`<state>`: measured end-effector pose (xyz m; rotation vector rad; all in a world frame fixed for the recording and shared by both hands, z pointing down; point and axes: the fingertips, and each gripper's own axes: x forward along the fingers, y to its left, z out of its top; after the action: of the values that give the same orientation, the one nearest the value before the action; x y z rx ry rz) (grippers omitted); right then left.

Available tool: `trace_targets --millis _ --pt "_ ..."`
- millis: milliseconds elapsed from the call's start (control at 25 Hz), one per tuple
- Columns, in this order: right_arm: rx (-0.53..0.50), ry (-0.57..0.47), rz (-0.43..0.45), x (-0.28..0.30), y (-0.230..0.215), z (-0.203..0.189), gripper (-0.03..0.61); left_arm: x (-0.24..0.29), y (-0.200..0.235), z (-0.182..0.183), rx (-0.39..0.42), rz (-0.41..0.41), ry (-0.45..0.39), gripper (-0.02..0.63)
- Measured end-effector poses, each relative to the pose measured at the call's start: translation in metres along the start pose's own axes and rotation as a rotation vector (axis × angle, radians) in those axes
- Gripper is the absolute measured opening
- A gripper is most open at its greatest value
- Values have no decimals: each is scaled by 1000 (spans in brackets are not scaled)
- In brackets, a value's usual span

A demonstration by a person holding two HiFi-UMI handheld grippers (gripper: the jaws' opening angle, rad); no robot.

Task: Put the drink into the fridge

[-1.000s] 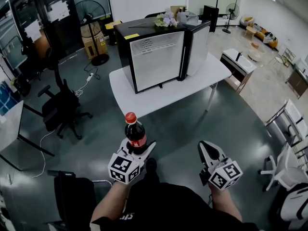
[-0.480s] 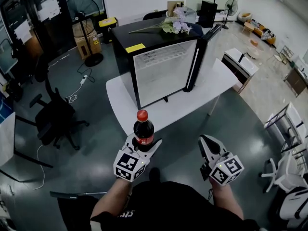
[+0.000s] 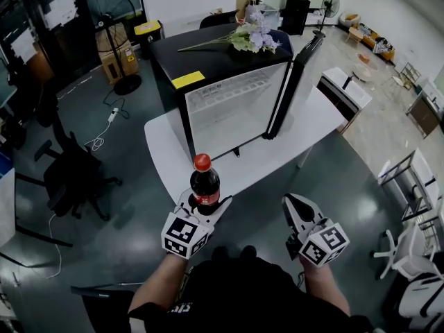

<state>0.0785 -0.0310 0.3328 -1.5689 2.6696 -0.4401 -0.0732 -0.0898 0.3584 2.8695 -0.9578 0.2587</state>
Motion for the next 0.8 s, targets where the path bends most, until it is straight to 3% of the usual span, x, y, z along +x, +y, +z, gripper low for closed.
trace_targets --millis 440,800 --pt "-1 3 108 17 -83 9 15 84 -10 9 -16 88 8 268" --pt "13 60 141 54 -137 -1 15 156 9 -7 -52 85 31 268"
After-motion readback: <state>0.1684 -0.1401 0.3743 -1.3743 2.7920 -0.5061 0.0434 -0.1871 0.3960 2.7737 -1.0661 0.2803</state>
